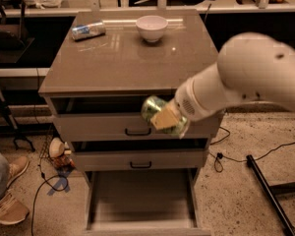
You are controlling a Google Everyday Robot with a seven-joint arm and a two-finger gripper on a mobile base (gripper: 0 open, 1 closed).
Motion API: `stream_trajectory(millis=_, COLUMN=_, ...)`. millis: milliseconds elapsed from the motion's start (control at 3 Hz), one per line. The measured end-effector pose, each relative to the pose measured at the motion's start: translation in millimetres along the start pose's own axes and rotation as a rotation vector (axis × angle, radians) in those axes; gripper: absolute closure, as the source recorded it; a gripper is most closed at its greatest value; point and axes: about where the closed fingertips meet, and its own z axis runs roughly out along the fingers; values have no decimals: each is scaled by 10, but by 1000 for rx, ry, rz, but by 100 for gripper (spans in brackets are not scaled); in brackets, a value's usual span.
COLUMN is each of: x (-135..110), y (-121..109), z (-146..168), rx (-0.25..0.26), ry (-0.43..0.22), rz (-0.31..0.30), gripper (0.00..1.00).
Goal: Place green can into bottom drawer
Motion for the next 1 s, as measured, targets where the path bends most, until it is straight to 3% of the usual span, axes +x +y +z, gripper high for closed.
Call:
stream_trajectory(millis=333, x=697, y=216, z=414, rx=-74, ry=84, rz=64, gripper=100)
stream_trajectory(millis=1000, x=795, y=183, z=618, rx=-115, ry=80, rz=83, gripper=100)
